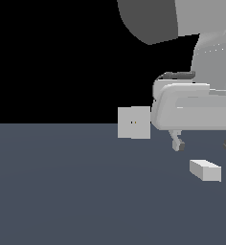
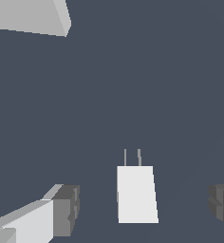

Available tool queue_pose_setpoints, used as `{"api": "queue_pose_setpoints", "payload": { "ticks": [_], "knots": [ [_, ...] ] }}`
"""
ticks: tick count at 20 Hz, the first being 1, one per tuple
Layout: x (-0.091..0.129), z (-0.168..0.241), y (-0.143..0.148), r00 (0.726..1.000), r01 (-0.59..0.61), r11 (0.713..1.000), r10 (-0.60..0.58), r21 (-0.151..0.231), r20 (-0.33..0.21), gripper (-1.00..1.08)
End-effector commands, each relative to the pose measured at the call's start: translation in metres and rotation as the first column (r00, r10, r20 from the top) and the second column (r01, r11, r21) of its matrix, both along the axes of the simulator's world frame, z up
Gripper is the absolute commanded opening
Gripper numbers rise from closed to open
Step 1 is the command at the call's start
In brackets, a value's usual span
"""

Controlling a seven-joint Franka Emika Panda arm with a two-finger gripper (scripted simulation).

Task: Plug the charger into the wall socket.

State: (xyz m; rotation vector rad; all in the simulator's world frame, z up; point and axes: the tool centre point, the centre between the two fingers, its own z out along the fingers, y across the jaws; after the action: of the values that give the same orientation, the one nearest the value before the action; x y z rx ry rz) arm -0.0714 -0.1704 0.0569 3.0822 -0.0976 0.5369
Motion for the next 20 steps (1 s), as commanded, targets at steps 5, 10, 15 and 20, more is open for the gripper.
{"api": "queue_pose_setpoints", "payload": {
  "ticks": [5,10,15,20],
  "knots": [
    [-0.001,-0.025,0.0,1.0,-0.001,1.0,0.001,0.0,0.0,1.0],
    [-0.001,-0.041,0.0,1.0,-0.001,1.0,0.001,0.0,0.0,1.0],
    [0.0,-0.045,0.0,1.0,-0.001,1.0,0.001,0.0,0.0,-1.0],
    [0.0,-0.045,0.0,1.0,-0.001,1.0,0.001,0.0,0.0,-1.0]
  ]
}}
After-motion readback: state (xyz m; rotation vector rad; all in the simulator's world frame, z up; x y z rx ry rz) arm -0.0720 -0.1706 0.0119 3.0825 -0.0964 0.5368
